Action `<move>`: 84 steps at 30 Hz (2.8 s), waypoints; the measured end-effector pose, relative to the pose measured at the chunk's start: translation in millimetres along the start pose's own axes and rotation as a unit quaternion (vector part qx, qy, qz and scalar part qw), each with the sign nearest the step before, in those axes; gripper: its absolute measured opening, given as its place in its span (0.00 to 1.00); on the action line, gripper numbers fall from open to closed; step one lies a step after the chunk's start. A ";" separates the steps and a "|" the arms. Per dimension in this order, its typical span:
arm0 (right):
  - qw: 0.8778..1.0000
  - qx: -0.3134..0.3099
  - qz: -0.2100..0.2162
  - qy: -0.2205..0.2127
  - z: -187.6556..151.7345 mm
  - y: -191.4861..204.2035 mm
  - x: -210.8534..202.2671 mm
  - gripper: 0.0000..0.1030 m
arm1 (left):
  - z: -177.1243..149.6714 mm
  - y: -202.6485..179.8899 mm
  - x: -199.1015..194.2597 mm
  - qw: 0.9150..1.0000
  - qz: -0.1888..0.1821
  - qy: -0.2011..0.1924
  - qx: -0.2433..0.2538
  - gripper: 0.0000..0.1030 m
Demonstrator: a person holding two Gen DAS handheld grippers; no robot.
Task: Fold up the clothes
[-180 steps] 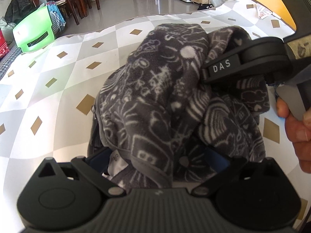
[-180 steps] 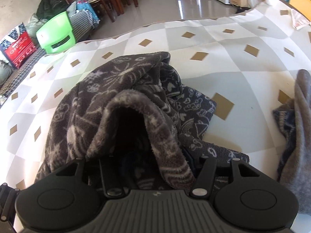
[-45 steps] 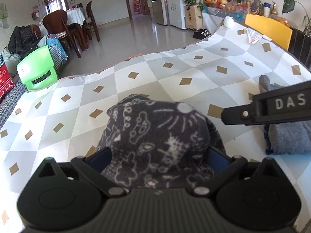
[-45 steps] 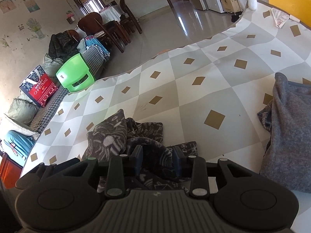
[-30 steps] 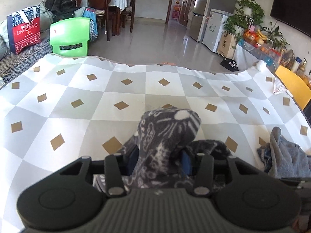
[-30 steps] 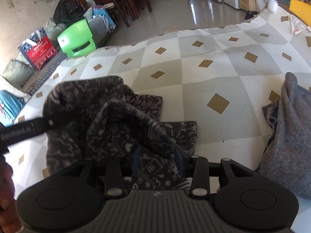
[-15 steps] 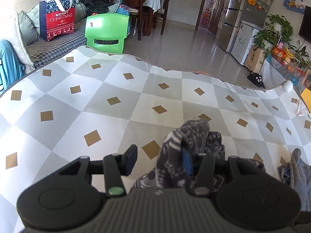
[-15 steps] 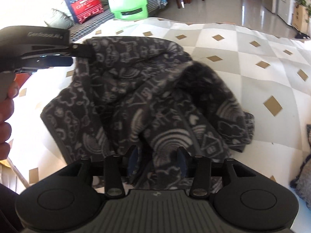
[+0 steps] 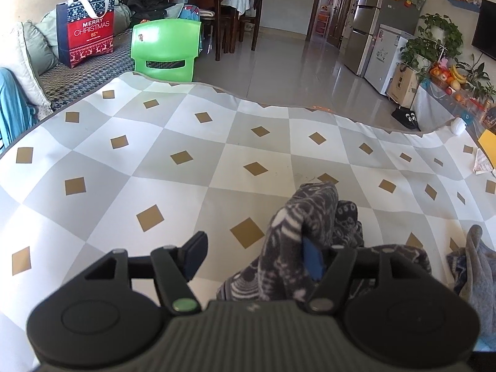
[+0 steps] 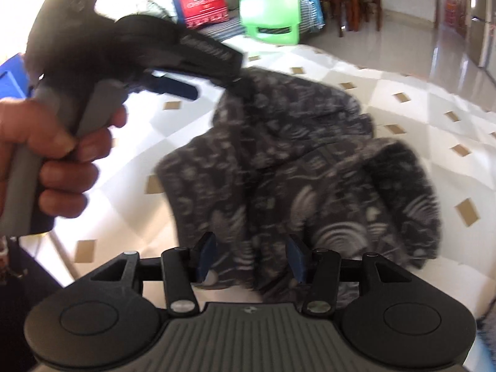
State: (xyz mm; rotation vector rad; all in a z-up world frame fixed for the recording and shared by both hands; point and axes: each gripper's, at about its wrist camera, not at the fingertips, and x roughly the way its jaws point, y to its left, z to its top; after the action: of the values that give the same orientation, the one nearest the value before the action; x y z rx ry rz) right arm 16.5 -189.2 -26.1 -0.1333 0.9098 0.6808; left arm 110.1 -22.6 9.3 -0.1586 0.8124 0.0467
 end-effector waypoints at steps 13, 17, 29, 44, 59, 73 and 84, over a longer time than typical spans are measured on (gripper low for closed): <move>0.999 0.000 0.008 0.031 -11.6 40.9 37.1 0.53 | 0.8 0.9 -0.9 1.000 -0.004 -0.001 0.002 0.62; 0.999 -0.018 -0.020 0.040 -16.7 47.7 49.7 0.54 | 0.8 0.5 -1.1 1.000 -0.004 -0.001 0.003 0.62; 0.997 -0.003 -0.074 -0.002 -10.8 36.4 72.8 0.28 | 1.0 6.9 -3.6 1.000 -0.007 -0.001 -0.002 0.71; 0.960 0.160 -0.094 -0.210 38.3 -42.1 -48.6 0.09 | 2.5 31.9 -24.7 0.999 -0.005 -0.033 -0.027 0.95; 0.884 0.320 -0.212 -0.267 32.4 -149.7 -129.0 0.11 | -35.8 -31.5 34.7 0.997 -0.003 0.039 0.062 0.98; 0.893 0.337 -0.207 -0.215 -4.7 -178.3 -151.6 0.49 | -50.2 -93.0 59.3 0.995 -0.027 0.049 0.086 1.00; 0.957 0.251 -0.127 -0.078 -28.5 -142.8 -88.0 0.49 | -44.6 -102.5 51.8 0.995 -0.045 0.034 0.079 1.00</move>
State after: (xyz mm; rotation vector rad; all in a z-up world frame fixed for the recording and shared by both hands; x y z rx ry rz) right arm 45.1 -355.1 -1.0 0.2509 0.8696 0.2043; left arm 124.1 -131.8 -46.0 -0.0479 0.8734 -0.1079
